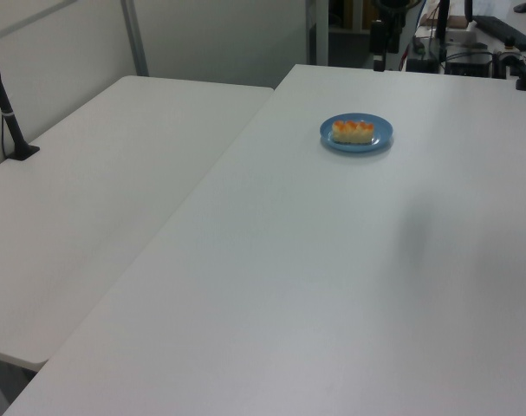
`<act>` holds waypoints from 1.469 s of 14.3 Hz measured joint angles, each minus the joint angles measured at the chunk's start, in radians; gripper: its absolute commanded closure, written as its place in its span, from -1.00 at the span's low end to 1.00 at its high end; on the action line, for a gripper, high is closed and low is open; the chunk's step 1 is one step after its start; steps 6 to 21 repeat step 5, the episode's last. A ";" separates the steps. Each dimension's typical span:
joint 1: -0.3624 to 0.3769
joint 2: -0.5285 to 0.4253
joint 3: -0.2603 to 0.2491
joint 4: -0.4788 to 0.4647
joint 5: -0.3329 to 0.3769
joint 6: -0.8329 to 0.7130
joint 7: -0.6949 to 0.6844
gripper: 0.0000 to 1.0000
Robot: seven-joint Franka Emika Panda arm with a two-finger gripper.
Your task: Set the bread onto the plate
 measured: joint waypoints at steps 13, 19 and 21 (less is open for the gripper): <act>0.005 -0.015 -0.017 -0.029 0.000 -0.006 0.001 -1.00; 0.005 -0.015 -0.017 -0.029 0.000 -0.006 0.001 -1.00; 0.005 -0.015 -0.017 -0.029 0.000 -0.006 0.001 -1.00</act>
